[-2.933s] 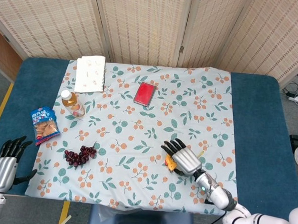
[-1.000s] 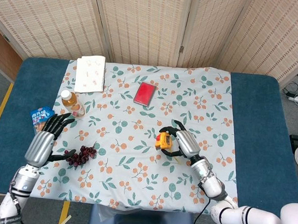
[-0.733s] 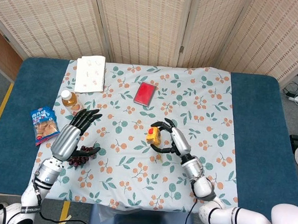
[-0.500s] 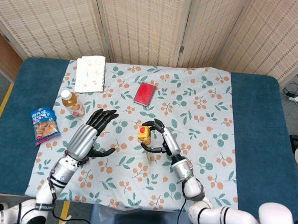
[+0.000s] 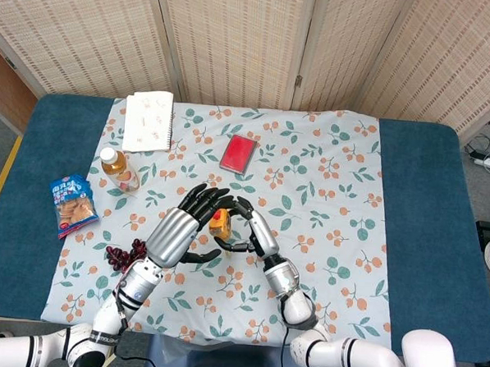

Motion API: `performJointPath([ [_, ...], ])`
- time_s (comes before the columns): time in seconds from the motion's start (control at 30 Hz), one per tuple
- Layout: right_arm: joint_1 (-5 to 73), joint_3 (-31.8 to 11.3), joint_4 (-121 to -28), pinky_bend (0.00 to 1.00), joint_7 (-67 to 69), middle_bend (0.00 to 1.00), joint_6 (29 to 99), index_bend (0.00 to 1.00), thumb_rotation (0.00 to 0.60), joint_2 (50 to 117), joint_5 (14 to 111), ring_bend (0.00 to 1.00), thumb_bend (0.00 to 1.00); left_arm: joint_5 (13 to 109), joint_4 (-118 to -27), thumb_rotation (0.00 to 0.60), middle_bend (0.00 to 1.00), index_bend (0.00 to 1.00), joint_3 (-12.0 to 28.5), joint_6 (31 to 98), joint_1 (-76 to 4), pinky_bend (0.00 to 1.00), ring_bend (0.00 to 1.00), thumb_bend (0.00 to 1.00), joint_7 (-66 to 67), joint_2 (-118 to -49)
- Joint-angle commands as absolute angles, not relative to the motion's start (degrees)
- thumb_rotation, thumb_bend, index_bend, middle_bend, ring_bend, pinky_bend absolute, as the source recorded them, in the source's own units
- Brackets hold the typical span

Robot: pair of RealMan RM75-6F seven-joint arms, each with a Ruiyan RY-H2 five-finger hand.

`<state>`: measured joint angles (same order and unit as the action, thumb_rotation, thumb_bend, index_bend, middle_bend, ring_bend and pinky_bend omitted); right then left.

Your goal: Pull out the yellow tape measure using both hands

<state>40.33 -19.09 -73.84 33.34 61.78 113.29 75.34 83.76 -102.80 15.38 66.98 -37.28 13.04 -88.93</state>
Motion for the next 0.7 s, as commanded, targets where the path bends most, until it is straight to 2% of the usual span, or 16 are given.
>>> performJointPath([
  [0.03, 40.7, -18.9, -73.6, 0.0, 31.5, 0.51, 61.8, 0.61, 0.6, 113.7, 75.5, 0.37, 0.33, 83.6, -101.5, 0.6, 0.09, 0.11, 15.2, 66.8, -38.2, 0.0, 0.1, 0.24, 14.8, -90.0],
  [0.7, 40.1, -17.7, -75.4, 0.0, 28.4, 0.51, 61.1, 0.61, 0.6, 112.6, 75.5, 0.37, 0.33, 83.3, -97.6, 0.6, 0.09, 0.13, 13.6, 68.3, -39.5, 0.0, 0.1, 0.25, 18.5, -90.9],
])
